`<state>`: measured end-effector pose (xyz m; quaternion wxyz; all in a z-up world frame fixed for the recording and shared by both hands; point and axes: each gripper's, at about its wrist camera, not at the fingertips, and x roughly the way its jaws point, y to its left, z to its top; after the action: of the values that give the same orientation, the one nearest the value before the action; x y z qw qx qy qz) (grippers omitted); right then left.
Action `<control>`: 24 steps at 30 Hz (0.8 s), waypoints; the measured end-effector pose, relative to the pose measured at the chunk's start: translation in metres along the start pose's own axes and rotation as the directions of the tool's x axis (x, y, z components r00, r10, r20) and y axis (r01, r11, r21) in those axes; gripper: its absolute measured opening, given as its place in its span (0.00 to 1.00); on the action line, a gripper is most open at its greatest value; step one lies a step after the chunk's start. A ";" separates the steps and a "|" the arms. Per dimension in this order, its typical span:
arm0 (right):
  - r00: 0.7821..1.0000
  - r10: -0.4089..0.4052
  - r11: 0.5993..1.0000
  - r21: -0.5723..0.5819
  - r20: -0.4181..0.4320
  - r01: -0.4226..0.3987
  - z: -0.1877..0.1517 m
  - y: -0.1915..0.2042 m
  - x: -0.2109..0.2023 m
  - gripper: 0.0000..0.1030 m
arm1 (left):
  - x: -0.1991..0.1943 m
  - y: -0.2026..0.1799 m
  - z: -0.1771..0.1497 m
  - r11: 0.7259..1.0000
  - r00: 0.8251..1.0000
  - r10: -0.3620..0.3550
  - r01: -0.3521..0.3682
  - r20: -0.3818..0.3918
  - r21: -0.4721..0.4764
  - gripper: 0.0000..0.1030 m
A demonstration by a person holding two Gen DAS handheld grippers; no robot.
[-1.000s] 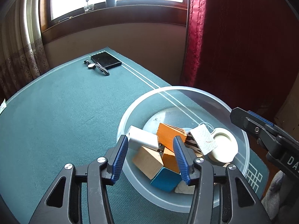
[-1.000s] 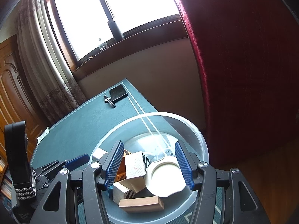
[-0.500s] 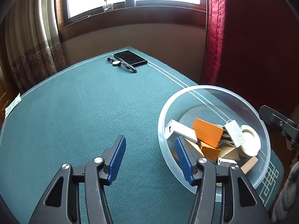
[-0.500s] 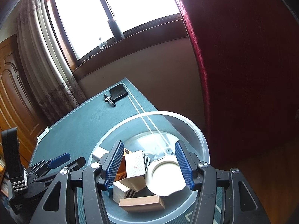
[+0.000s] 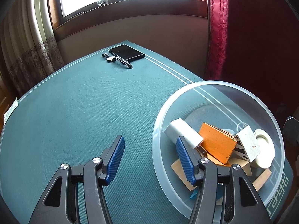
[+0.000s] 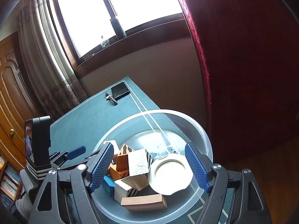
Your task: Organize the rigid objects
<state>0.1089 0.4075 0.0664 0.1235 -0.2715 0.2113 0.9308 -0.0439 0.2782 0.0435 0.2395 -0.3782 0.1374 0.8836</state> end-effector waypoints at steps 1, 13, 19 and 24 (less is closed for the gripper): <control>1.000 -0.002 1.000 -0.001 0.000 0.002 0.000 0.000 -0.001 0.86 | -0.002 -0.001 -0.001 1.000 1.000 0.000 0.000 0.004 0.003 0.64; 0.997 -0.068 0.998 -0.008 -0.018 0.068 -0.001 -0.001 0.000 0.99 | -0.033 -0.002 -0.001 0.999 0.997 0.032 -0.033 0.072 0.018 0.80; 0.994 -0.107 0.994 -0.020 -0.033 0.106 -0.005 -0.002 -0.004 0.99 | -0.050 0.002 -0.007 0.998 0.993 0.052 -0.054 0.103 0.014 0.86; 0.992 -0.126 0.990 -0.070 -0.022 0.125 -0.010 0.004 -0.013 0.99 | -0.066 0.001 -0.011 0.998 0.991 0.057 -0.060 0.123 0.022 0.88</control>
<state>0.1224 0.3978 0.0675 0.1697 -0.3004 0.1633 0.9243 0.0016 0.2513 0.0840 0.2263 -0.3159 0.1446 0.9100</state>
